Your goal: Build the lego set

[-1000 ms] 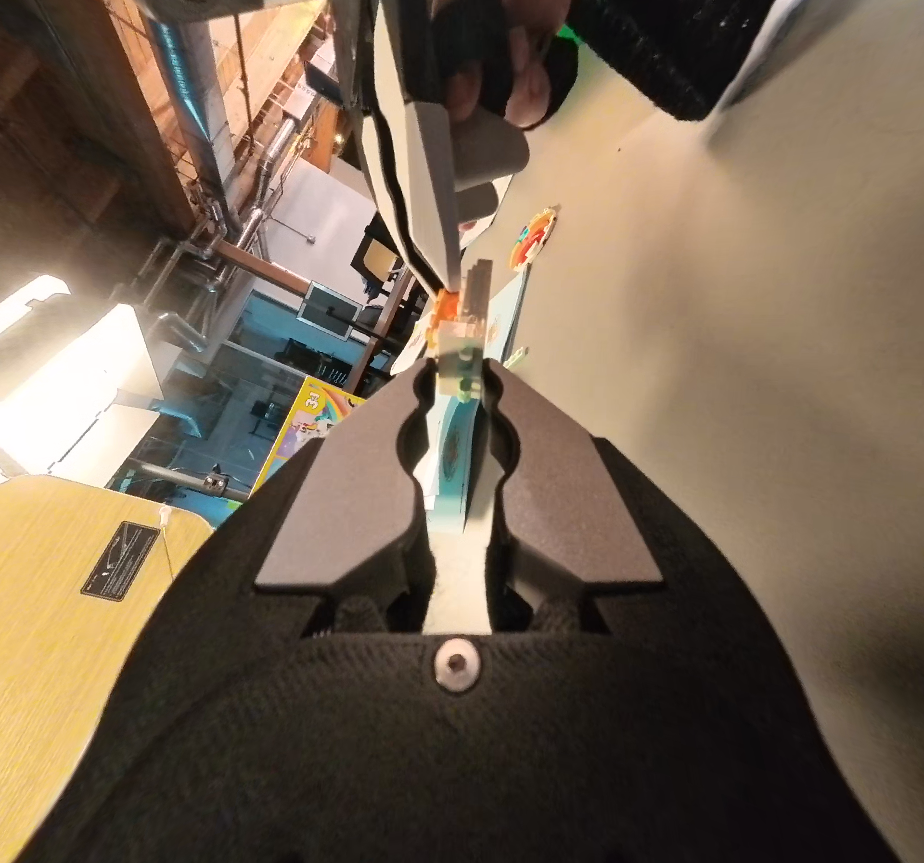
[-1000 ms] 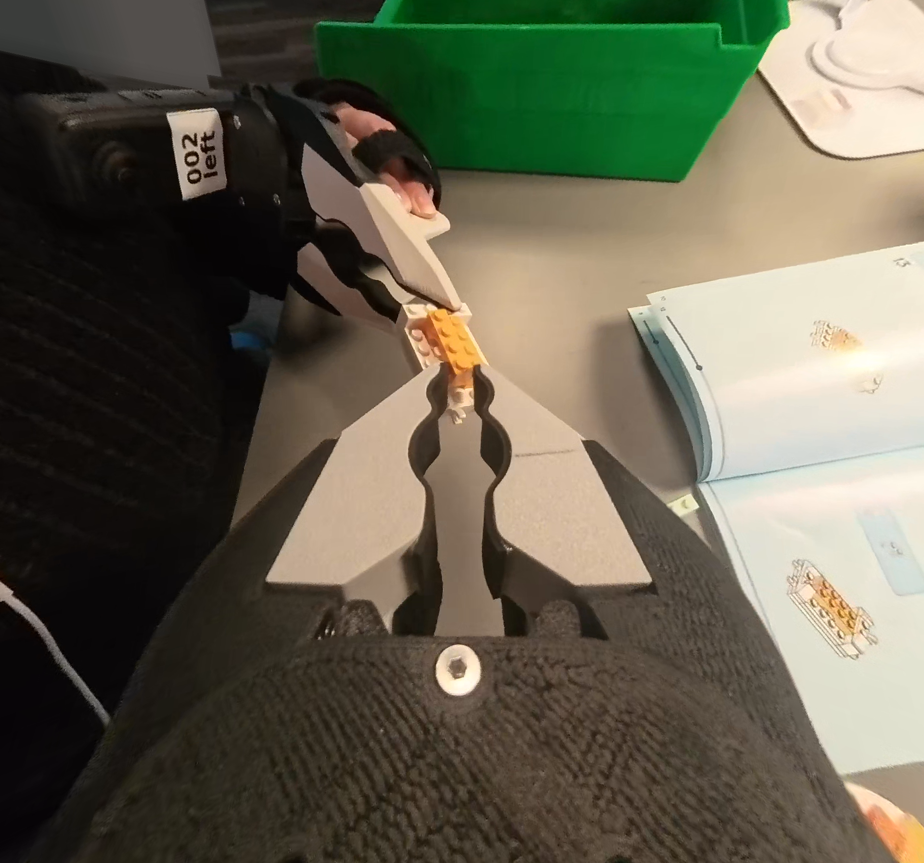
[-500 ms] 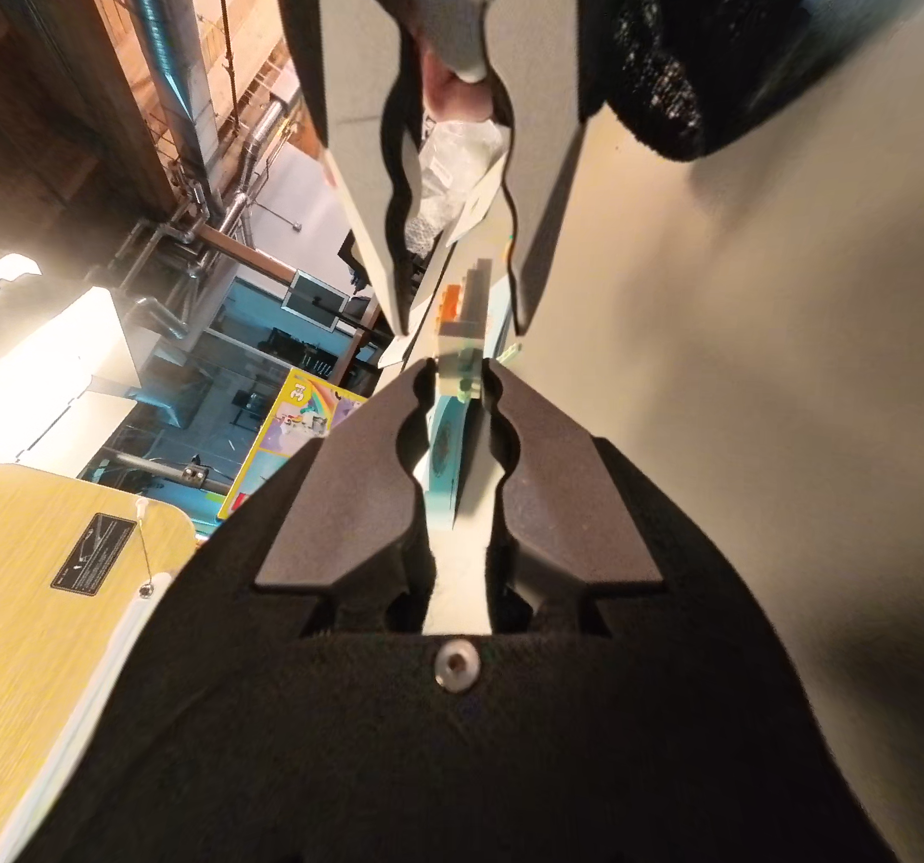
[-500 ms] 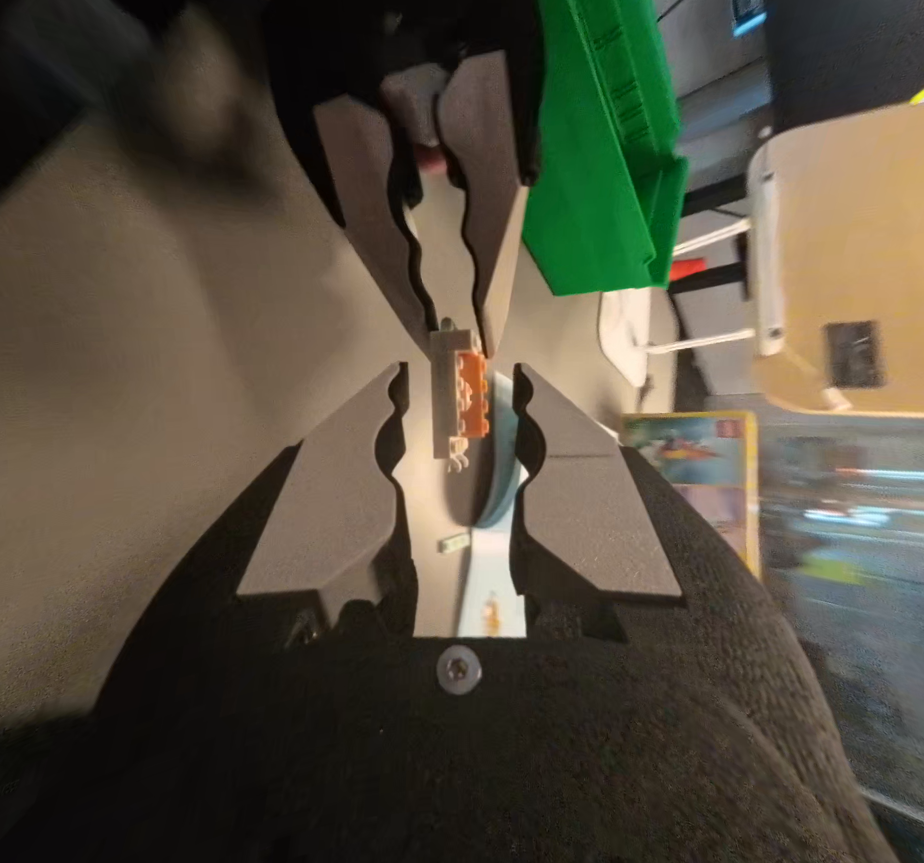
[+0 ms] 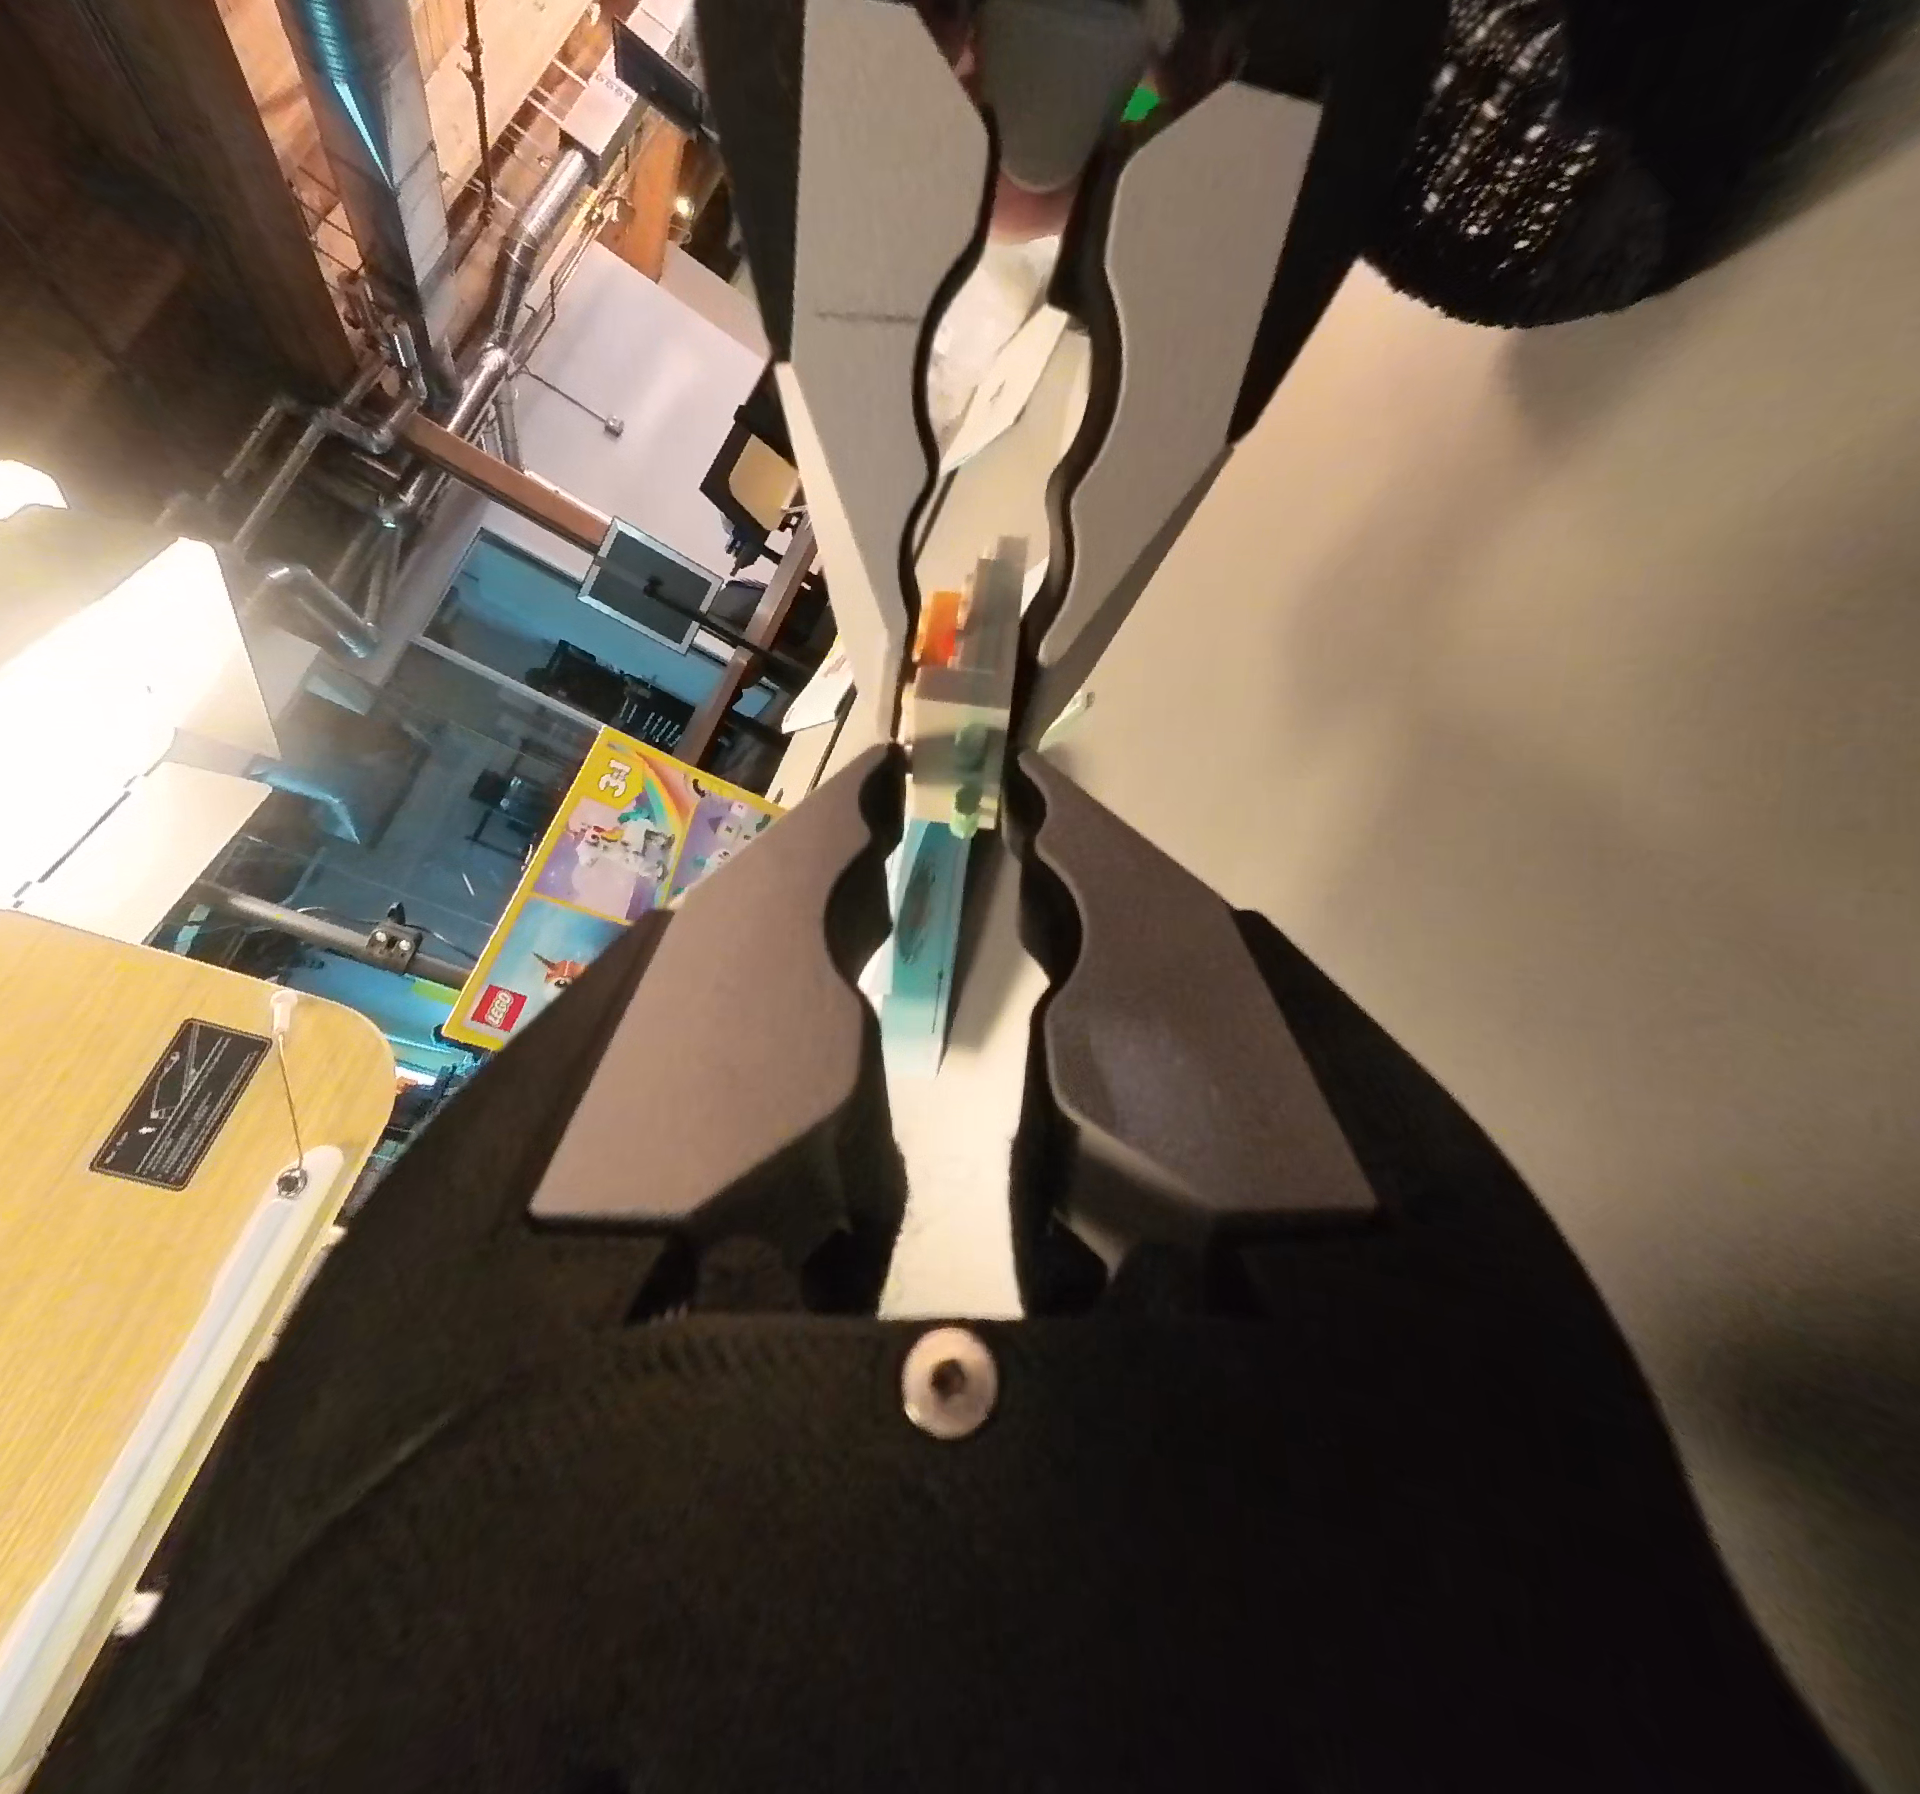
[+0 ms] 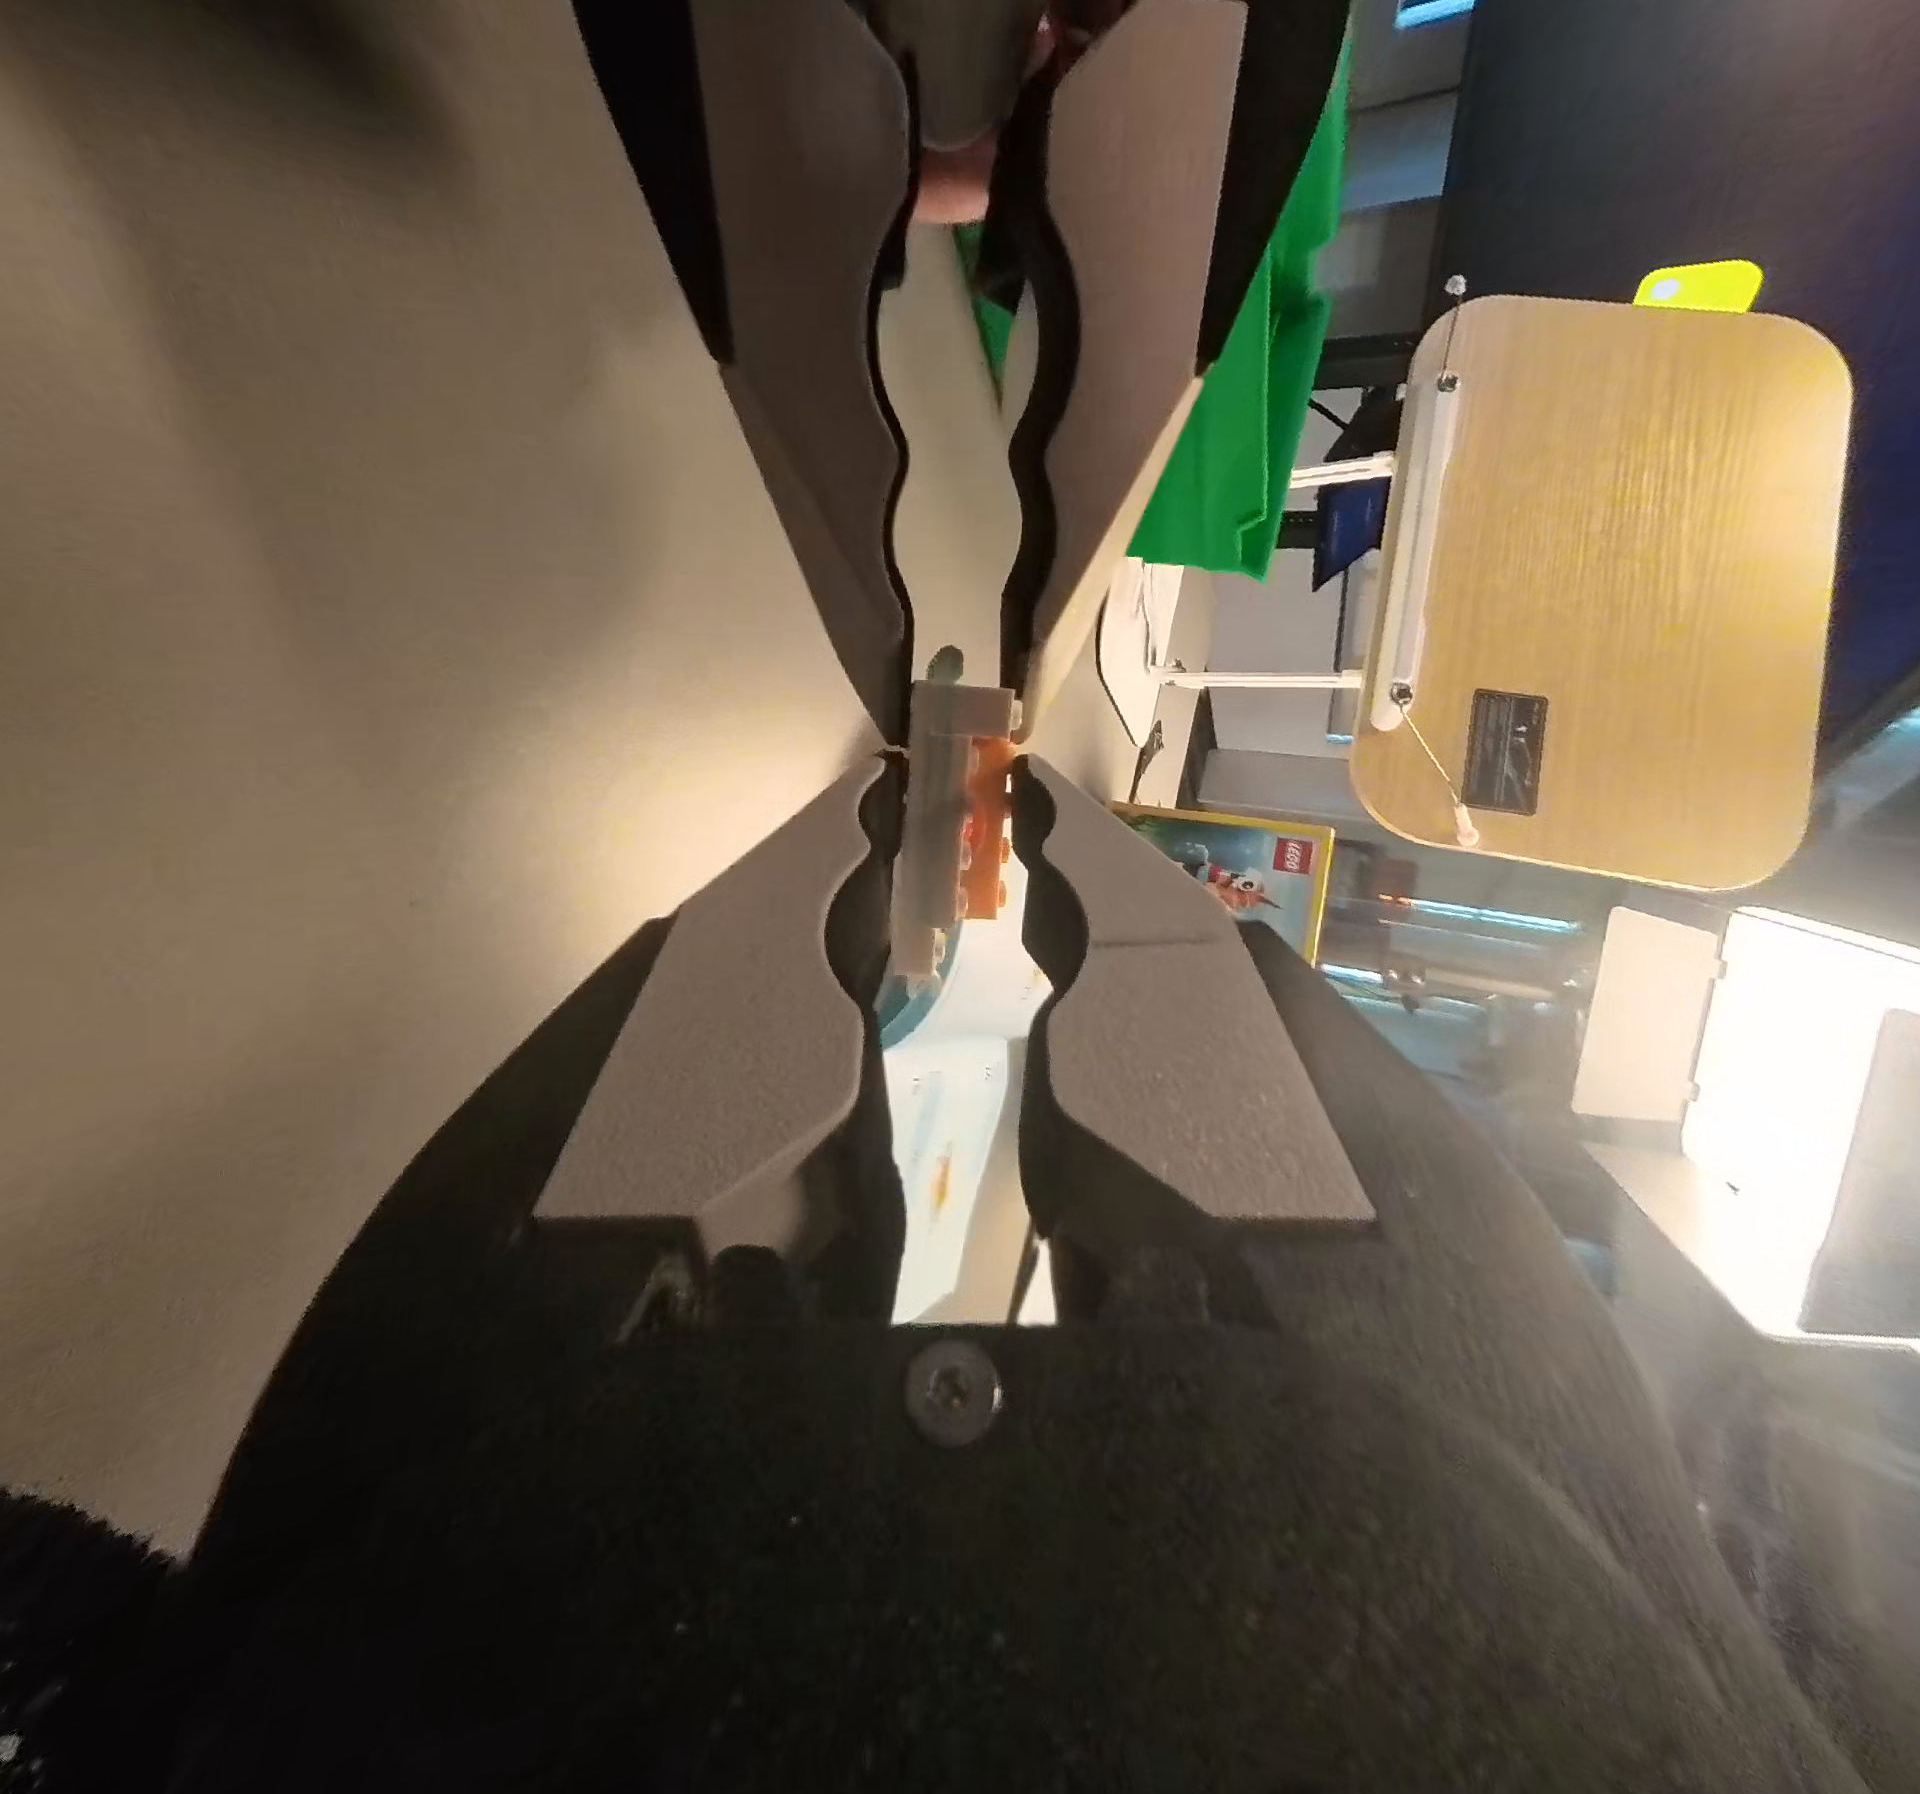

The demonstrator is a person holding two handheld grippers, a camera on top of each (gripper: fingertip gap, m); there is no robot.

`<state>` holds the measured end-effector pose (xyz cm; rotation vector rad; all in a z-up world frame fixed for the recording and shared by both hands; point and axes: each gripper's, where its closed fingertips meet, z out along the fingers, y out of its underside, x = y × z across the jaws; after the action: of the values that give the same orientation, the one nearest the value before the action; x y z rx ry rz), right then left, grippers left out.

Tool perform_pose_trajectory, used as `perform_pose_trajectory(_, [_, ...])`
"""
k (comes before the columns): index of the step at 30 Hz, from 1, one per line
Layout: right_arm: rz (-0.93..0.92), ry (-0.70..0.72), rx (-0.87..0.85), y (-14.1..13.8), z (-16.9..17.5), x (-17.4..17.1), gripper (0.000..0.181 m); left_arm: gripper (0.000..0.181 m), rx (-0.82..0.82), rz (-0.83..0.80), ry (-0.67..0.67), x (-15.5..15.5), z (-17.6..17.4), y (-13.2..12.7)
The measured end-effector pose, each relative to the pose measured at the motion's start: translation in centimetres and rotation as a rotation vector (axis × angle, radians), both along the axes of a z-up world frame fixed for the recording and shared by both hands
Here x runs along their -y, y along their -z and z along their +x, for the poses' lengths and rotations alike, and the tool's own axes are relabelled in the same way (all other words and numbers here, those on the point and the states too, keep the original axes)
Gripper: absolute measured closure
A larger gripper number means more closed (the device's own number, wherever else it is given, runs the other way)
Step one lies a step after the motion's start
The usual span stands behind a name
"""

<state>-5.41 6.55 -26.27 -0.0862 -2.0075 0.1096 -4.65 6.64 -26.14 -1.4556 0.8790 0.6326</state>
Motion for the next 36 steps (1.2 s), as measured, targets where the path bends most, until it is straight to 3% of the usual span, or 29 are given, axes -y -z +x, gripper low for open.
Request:
perform_pose_trajectory(7, [0.093,0.0,0.007,0.7,0.2,-0.2,0.163,0.164,-0.035,-0.035,-0.005,-0.2,0.1,0.8])
perform_pose_trajectory(12, [-0.04,-0.004,-0.017,0.0,0.2,-0.2,0.163,0.164,0.04,-0.024,0.004,-0.2,0.0,0.2])
perform_pose_trajectory(14, [-0.043,0.032,-0.014,-0.1,0.2,-0.9,0.141,0.164,0.032,-0.024,-0.004,-0.2,-0.2,0.2])
perform_pose_trajectory(16, [-0.024,0.061,0.003,0.1,0.4,-1.8,0.137,0.164,0.041,-0.026,0.002,-0.1,-0.1,0.2])
perform_pose_trajectory(19, [0.012,0.062,0.017,0.5,0.6,-2.1,0.154,0.164,0.04,-0.023,0.001,-0.2,-0.1,0.1])
perform_pose_trajectory(23, [0.044,0.072,-0.016,0.3,0.3,-2.2,0.162,0.164,0.026,-0.015,-0.012,-0.2,-0.3,0.1])
perform_pose_trajectory(30, [0.091,0.079,0.008,0.8,0.5,-2.4,0.163,0.164,-0.024,-0.043,-0.024,-0.3,-0.2,0.9])
perform_pose_trajectory(34, [-0.031,0.091,0.039,1.0,0.2,-2.5,0.163,0.164,0.027,-0.053,-0.018,-0.4,-0.3,0.8])
perform_pose_trajectory(35, [-0.043,0.095,0.048,1.1,0.2,-2.5,0.161,0.164,0.04,-0.063,-0.014,-0.4,-0.3,0.9])
perform_pose_trajectory(36, [-0.046,0.105,0.062,1.3,0.1,-2.7,0.147,0.164,0.041,-0.067,-0.015,-0.4,-0.3,0.9])
